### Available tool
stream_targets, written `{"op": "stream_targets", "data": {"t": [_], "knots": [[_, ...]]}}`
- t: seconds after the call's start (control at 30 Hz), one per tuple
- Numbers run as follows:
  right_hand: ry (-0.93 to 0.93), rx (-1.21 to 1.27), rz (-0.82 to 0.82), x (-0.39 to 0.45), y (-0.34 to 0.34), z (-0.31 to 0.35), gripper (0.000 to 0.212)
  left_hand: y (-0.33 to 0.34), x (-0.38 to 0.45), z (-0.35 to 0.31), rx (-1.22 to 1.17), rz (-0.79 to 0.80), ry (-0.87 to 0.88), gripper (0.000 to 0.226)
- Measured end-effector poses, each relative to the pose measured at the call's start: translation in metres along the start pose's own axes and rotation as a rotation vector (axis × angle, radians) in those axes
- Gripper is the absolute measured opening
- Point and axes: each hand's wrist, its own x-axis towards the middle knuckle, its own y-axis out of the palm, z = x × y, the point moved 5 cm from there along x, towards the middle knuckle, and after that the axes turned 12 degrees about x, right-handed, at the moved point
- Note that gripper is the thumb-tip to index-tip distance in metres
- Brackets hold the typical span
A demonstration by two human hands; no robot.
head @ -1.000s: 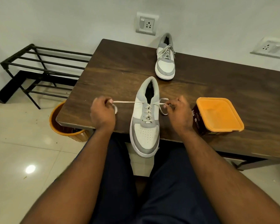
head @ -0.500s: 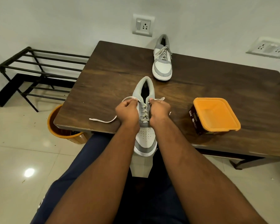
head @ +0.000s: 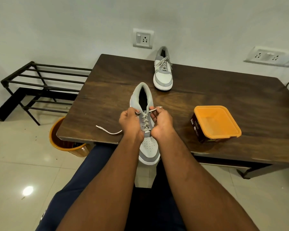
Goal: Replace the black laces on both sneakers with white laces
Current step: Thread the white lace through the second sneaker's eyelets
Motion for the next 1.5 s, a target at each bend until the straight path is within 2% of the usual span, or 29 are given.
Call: {"op": "stream_targets", "data": {"t": [0.07, 0.17, 0.27, 0.37, 0.5, 0.63, 0.7, 0.77, 0.9, 1.07, 1.17, 1.27, 1.3, 1.37, 1.43, 1.5], "knots": [[-0.002, 0.029, -0.029, 0.000, -0.005, 0.003, 0.028, -0.004, 0.000, -0.005, -0.011, 0.051, -0.027, 0.016], [0.024, 0.017, -0.047, -0.010, -0.012, 0.010, 0.012, -0.014, 0.003, -0.018, 0.014, 0.110, -0.007, 0.008], [-0.008, -0.021, 0.007, -0.025, -0.010, 0.024, 0.012, -0.020, 0.000, -0.044, 0.063, 0.151, 0.127, 0.020], [-0.234, -0.095, 0.168, -0.053, 0.014, 0.055, 0.027, -0.007, -0.012, -0.077, 0.219, 0.283, 0.328, 0.035], [-0.415, -0.238, 0.458, -0.094, 0.055, 0.095, 0.028, 0.023, -0.038, -0.105, 0.573, 0.520, 0.550, 0.059], [-0.605, -0.675, 0.675, -0.114, 0.077, 0.123, 0.050, 0.048, -0.057, -0.135, 0.886, 0.621, 0.742, 0.077], [-0.737, -0.876, 0.721, -0.114, 0.082, 0.133, 0.060, 0.055, -0.063, -0.150, 1.041, 0.638, 0.836, 0.084], [-0.946, -1.036, 0.719, -0.114, 0.090, 0.146, 0.061, 0.061, -0.071, -0.165, 1.140, 0.626, 0.925, 0.088], [-1.209, -1.064, 0.710, -0.117, 0.107, 0.165, 0.050, 0.075, -0.074, -0.194, 1.140, 0.604, 1.069, 0.093], [-1.691, -1.228, 0.789, -0.139, 0.126, 0.174, 0.040, 0.093, -0.082, -0.236, 1.032, 0.623, 1.151, 0.099], [-1.805, -1.356, 0.820, -0.139, 0.136, 0.175, 0.032, 0.104, -0.082, -0.255, 1.051, 0.646, 1.145, 0.101], [-1.977, -1.517, 0.901, -0.145, 0.139, 0.168, 0.025, 0.112, -0.074, -0.267, 1.052, 0.703, 1.065, 0.099], [-1.994, -1.596, 0.962, -0.145, 0.141, 0.162, 0.027, 0.115, -0.072, -0.272, 1.057, 0.707, 1.038, 0.096], [-1.864, -1.892, 1.045, -0.134, 0.144, 0.146, 0.039, 0.120, -0.073, -0.277, 1.106, 0.710, 1.018, 0.090], [-1.711, -2.245, 0.992, -0.116, 0.144, 0.132, 0.051, 0.123, -0.080, -0.277, 1.147, 0.723, 1.033, 0.088], [-1.698, -2.451, 0.905, -0.106, 0.145, 0.127, 0.049, 0.124, -0.083, -0.274, 1.153, 0.733, 1.049, 0.086]]}}
